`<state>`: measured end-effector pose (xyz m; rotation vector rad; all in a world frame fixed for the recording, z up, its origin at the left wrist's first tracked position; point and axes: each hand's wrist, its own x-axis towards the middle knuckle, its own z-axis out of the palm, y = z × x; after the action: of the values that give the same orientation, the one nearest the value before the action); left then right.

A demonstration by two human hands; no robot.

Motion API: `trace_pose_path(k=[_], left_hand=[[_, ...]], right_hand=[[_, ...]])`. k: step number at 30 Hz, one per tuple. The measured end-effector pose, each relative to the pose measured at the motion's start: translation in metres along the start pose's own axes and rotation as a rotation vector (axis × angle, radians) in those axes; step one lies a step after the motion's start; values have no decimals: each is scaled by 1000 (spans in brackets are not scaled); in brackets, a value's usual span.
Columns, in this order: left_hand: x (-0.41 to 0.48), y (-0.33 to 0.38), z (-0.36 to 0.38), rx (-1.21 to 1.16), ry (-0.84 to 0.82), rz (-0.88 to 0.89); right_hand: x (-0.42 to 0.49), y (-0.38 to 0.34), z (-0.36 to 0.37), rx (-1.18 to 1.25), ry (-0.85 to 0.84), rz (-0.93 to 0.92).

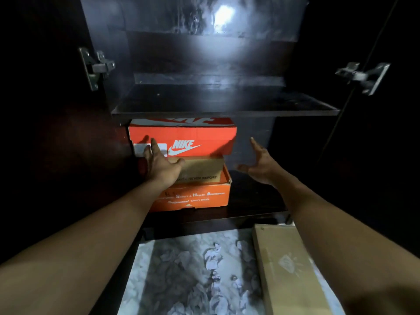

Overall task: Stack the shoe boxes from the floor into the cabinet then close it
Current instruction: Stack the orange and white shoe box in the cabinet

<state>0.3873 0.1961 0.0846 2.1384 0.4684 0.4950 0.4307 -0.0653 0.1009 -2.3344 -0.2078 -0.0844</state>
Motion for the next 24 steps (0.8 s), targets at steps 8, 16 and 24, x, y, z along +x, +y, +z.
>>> trace_pose_path(k=[8,16,24], left_hand=[[-114,88,-37,14,-220,137],[-217,179,-64,-5,-421,344],[-298,186,-15,-40,-646,470]], right_hand=[[-126,-23,-133,-166,-26,114],[-246,-39,-220,-266,96,108],[-331,-8,-239,-332,88,262]])
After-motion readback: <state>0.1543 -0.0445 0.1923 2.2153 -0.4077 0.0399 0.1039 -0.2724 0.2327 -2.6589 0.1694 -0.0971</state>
